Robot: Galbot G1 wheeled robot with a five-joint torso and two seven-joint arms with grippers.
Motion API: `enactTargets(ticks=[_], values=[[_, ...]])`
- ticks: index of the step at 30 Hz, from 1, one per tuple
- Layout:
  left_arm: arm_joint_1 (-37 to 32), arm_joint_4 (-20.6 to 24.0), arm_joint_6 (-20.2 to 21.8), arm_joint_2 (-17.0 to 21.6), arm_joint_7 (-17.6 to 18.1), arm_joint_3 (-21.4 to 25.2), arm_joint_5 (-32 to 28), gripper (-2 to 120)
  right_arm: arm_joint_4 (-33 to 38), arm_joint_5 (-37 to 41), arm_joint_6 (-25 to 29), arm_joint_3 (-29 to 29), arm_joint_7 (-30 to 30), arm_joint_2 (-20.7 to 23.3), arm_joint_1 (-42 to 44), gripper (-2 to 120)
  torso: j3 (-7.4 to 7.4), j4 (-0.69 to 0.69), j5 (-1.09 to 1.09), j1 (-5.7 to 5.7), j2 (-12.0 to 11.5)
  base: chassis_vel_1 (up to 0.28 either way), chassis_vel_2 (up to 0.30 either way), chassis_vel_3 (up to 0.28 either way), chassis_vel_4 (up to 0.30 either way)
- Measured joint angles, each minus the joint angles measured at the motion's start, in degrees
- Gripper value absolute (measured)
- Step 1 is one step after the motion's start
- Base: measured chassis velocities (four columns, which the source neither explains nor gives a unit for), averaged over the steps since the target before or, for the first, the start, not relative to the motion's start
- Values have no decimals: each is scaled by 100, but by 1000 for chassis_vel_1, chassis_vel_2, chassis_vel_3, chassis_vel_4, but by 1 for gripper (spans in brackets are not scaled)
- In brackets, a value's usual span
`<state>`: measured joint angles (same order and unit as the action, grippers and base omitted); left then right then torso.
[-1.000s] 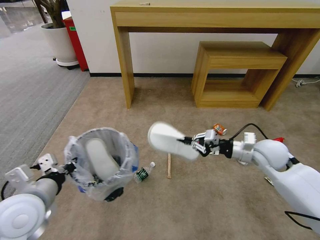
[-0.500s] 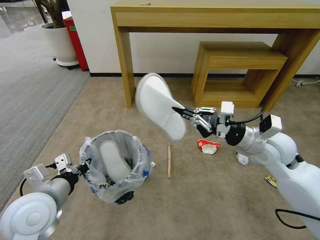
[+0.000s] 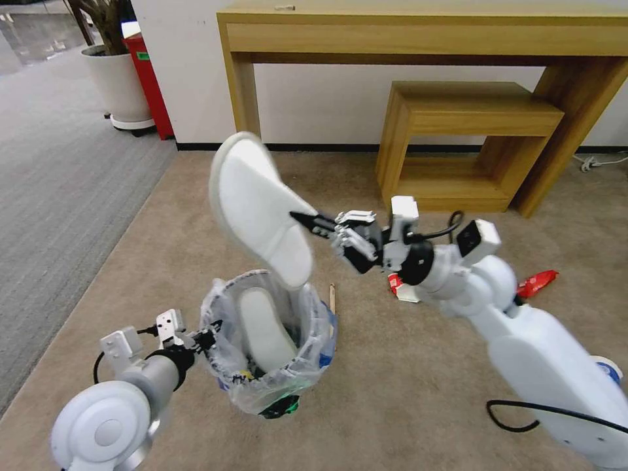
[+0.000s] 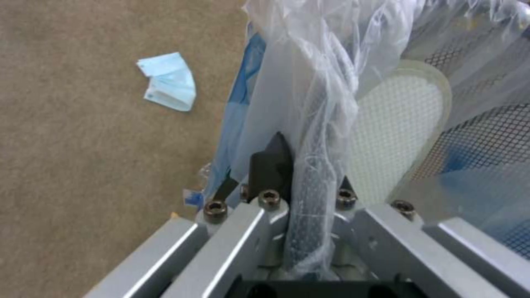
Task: Pick up the trash bin and place the garbage on the floor into it.
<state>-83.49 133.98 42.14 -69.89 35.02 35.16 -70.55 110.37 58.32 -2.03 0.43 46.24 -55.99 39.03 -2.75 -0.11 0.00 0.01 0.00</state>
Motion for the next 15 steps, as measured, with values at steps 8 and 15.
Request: enactTargets(ticks=[8, 15], values=[[89, -48, 0, -32, -38, -52, -72, 1, -252, -140, 17, -305, 172, -234, -94, 0, 0, 0, 0, 0, -1, 0, 0, 0, 0], [137, -5, -1, -56, -46, 84, -331, 1, -472, -402, 143, -442, 291, -324, 50, 0, 1, 0, 0, 0, -1, 0, 0, 0, 0]])
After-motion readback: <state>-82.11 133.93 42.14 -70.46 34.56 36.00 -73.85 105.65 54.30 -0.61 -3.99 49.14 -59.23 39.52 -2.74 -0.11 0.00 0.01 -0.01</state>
